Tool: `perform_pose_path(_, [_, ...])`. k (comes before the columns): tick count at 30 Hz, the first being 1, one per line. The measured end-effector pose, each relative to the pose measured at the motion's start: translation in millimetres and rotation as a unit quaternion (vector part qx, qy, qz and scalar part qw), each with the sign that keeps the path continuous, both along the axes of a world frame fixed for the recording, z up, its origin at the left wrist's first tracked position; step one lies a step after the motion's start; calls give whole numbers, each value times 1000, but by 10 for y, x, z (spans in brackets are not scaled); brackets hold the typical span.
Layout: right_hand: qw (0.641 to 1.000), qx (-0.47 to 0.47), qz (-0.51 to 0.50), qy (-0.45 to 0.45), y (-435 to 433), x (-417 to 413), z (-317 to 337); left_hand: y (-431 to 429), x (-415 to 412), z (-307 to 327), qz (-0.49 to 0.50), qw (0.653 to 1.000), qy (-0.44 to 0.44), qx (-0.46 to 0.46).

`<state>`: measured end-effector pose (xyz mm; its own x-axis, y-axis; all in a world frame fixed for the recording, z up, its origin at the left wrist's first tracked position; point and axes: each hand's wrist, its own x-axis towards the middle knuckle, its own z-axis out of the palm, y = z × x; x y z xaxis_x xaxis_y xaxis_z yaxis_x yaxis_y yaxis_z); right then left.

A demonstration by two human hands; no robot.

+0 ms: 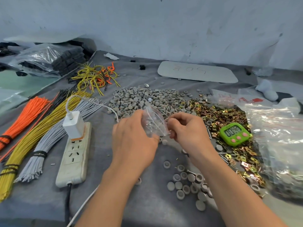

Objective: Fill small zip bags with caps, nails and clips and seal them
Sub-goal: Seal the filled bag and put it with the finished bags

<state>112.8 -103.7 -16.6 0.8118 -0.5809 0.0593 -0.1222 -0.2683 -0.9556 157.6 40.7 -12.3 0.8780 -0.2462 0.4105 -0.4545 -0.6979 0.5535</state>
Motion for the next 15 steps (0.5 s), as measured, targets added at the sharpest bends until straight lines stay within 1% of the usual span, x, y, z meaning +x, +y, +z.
perform_pose_path(1, [999, 26, 12, -14, -8, -23, 17, -24, -10, -11, -6, 1000, -8, 15])
perform_pose_path(3, [998, 39, 27, -43, -33, -89, 69, -84, -27, -37, -21, 998, -24, 48])
perform_pose_path(5, [998, 9, 15, -57, -75, -156, 119, -146, -35, -61, -31, 997, -29, 71])
perform_pose_path(8, [994, -93, 13, -57, -104, -242, 172, -210, -48, -101, -42, 997, 2, 67])
perform_pose_path(9, [992, -114, 22, -58, -101, -263, 185, -228, -53, -113, -48, 997, 14, 63])
perform_pose_path(11, [990, -129, 36, -50, -88, -312, 213, -259, -72, -120, -65, 995, 27, 66])
perform_pose_path(15, [990, -118, 68, -26, -112, -389, 248, -301, -131, -106, -104, 990, 83, 50])
